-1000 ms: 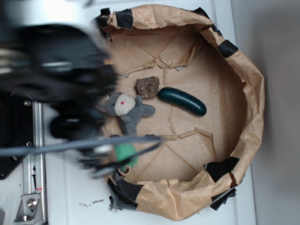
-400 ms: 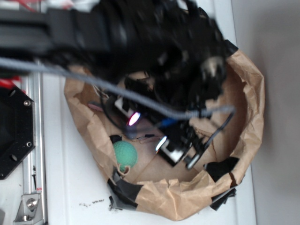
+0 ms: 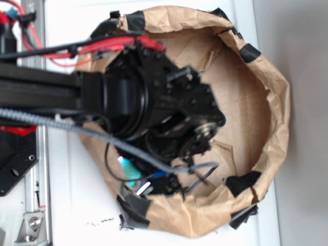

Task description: Grab the green ball.

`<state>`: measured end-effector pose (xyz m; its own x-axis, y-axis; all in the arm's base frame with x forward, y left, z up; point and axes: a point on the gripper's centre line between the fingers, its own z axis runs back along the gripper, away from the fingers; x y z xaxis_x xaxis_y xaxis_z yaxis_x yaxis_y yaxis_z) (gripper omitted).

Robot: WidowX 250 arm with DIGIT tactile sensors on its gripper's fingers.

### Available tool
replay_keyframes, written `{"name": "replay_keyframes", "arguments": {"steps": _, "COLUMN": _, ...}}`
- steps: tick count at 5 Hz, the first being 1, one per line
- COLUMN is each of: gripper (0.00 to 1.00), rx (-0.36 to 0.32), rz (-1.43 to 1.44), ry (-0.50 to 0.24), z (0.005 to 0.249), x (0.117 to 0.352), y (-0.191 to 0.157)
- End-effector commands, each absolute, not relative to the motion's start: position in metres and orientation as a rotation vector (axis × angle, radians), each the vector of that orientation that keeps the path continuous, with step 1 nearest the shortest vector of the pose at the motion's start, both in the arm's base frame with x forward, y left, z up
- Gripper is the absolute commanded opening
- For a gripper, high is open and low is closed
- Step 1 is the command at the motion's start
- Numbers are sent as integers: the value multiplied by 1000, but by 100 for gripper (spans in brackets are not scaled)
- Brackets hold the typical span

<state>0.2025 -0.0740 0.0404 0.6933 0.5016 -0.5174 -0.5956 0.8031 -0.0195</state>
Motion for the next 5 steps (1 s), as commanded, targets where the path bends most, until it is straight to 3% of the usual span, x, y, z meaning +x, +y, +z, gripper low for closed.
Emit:
{"name": "replay_keyframes", "arguments": {"steps": 1, "gripper": 0, "rx": -174, "rz": 472, "ry": 405, "z": 47, "x": 199, "y": -75}}
{"name": "replay_keyframes", "arguments": {"steps": 3, "gripper": 0, "rx": -189, "rz": 345, "ry": 127, "z": 115, "x": 227, "y": -42}}
{"name": "replay_keyframes", "arguments": {"steps": 4, "gripper": 0, "rx": -186, "rz": 293, "ry": 28, "z": 150, "x": 230, "y": -22}}
{"name": "replay_keyframes", "arguments": {"steps": 5, "gripper": 0, "rx": -134, "rz": 199, "ry": -94, "z": 178, "x": 237, "y": -2}}
